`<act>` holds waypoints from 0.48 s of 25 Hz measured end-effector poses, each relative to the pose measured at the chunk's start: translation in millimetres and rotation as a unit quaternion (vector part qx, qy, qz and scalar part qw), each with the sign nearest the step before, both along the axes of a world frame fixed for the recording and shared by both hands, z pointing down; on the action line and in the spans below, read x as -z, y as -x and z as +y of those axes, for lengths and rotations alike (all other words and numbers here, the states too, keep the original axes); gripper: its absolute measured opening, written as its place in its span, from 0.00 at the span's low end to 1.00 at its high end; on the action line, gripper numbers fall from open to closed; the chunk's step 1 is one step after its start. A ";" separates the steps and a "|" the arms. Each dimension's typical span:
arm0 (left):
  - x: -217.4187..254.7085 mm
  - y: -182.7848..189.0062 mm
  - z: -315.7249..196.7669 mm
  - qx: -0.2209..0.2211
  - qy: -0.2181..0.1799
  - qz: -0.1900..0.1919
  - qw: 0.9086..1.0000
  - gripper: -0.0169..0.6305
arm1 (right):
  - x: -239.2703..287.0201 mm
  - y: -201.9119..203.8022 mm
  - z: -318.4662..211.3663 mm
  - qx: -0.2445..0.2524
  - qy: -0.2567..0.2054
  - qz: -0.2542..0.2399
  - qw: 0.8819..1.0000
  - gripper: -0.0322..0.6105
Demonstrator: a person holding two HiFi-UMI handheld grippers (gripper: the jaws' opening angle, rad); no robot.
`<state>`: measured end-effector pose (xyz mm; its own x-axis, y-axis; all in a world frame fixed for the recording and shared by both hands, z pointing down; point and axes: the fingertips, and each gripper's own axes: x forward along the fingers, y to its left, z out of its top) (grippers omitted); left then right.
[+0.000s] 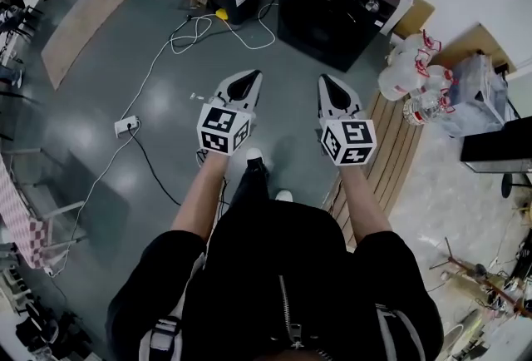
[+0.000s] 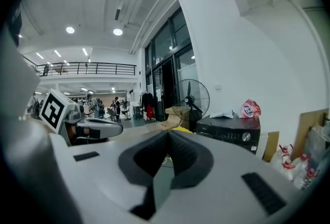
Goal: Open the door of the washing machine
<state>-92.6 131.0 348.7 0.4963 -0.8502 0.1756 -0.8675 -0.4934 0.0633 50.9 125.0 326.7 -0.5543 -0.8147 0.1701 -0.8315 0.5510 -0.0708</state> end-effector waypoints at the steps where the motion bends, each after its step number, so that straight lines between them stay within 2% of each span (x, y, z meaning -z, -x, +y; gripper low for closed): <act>1: -0.1 6.4 -13.0 -0.003 0.000 -0.001 1.000 0.03 | 0.3 6.8 -12.7 -0.003 0.000 0.000 1.000 0.06; 6: -2.2 41.0 -72.0 -0.020 0.004 -0.002 1.000 0.03 | 2.2 43.4 -68.8 -0.018 0.004 -0.001 1.000 0.05; 12: -9.1 64.1 -132.5 -0.048 0.012 -0.003 0.999 0.03 | -0.4 70.6 -119.7 -0.039 0.008 0.000 0.999 0.06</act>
<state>-156.8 -1.5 357.9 0.5742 -0.7941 0.1993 -0.8167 -0.5727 0.0708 -19.6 5.3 327.1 -0.4897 -0.8523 0.1835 -0.8716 0.4837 -0.0794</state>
